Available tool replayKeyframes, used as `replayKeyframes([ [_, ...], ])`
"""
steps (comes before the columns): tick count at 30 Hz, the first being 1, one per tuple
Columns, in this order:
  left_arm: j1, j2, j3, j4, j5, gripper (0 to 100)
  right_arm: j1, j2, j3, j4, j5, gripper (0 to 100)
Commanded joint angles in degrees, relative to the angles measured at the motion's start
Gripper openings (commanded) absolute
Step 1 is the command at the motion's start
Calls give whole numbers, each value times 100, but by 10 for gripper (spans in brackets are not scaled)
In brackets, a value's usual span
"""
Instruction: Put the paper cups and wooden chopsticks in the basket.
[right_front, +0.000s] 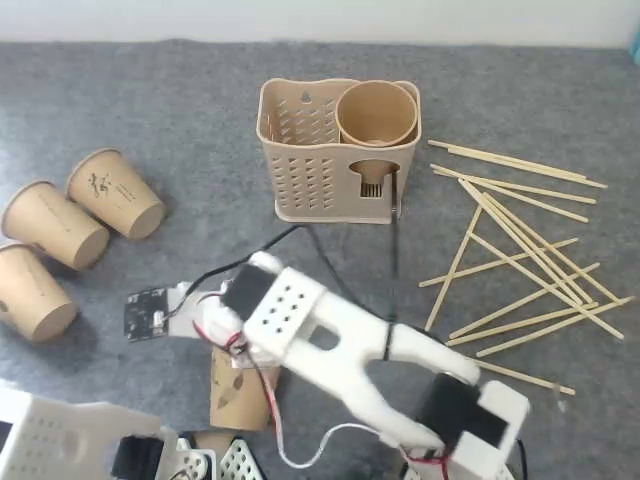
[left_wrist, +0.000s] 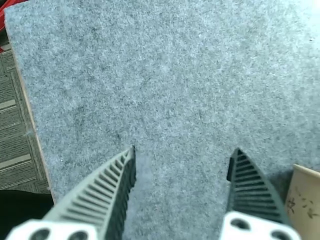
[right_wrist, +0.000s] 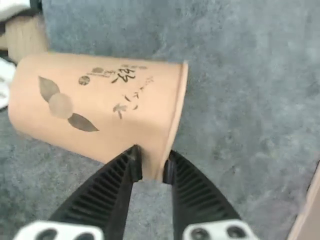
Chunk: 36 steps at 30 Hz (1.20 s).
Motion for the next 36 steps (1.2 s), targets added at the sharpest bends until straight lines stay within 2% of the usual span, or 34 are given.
replayKeyframes([
  [1,79,-79,-48,-105,-44,283,242,-945,35,40,-229,9],
  [10,88,-79,-48,-105,-26,283,268,-3160,791,48,-220,9],
  [18,167,-88,-40,-97,-26,283,303,-3987,1169,127,62,9],
  [22,167,-88,-40,-97,-26,283,374,-3829,1398,-101,-9,17],
  [25,167,-79,-40,-97,-26,283,884,-3530,1556,-708,-536,44],
  [29,167,-79,-40,-97,-26,283,1842,-3011,1864,-1956,-1407,6],
  [32,167,-79,-31,-18,-44,283,2299,-2519,2180,-2774,-1521,11],
  [34,229,-88,-31,141,-53,283,2404,-2176,2233,-2985,-1530,11],
  [36,290,-114,-40,299,-62,283,2360,-2018,2171,-2730,-1547,9],
])
